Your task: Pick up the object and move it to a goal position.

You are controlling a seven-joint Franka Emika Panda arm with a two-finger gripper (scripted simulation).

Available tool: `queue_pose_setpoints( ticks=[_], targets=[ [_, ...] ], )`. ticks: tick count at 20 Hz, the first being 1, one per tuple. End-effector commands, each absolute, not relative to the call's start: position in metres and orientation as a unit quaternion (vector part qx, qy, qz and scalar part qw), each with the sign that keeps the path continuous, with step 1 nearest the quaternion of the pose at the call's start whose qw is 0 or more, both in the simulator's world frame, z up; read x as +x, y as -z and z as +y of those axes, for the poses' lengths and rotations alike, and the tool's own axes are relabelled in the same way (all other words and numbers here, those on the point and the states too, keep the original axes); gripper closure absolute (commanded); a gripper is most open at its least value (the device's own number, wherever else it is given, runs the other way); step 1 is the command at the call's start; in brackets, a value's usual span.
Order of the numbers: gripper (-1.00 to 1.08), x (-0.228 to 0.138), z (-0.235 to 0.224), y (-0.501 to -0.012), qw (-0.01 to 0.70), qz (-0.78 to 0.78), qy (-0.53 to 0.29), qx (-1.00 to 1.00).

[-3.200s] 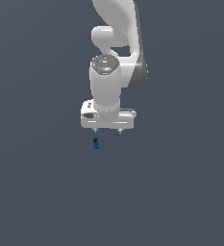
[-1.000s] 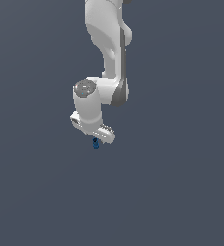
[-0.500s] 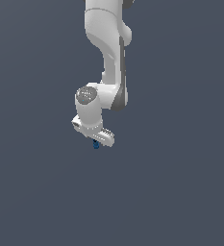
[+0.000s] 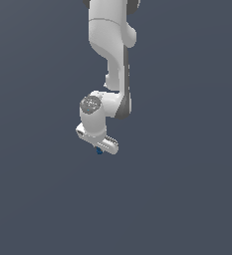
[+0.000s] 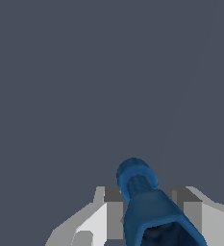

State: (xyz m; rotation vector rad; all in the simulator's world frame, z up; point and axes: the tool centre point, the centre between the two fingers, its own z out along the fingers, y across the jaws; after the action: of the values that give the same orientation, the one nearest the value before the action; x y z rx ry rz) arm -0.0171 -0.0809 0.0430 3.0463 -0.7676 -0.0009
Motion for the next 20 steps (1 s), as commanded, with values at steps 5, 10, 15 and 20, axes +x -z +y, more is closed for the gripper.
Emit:
queue_pose_setpoints(
  ticks=[5,10,15,20],
  targets=[
    [1.08,-0.017,-0.081,-0.043,0.0,-0.244,0.0,0.97],
    [1.08,-0.017,-0.081,-0.044,0.0,-0.244,0.0,0.97],
    [1.08,-0.022,-0.08,-0.052,0.0,-0.244,0.0,0.97],
    [1.08,-0.032,-0.077,-0.071,0.0,-0.244,0.0,0.97]
  ],
)
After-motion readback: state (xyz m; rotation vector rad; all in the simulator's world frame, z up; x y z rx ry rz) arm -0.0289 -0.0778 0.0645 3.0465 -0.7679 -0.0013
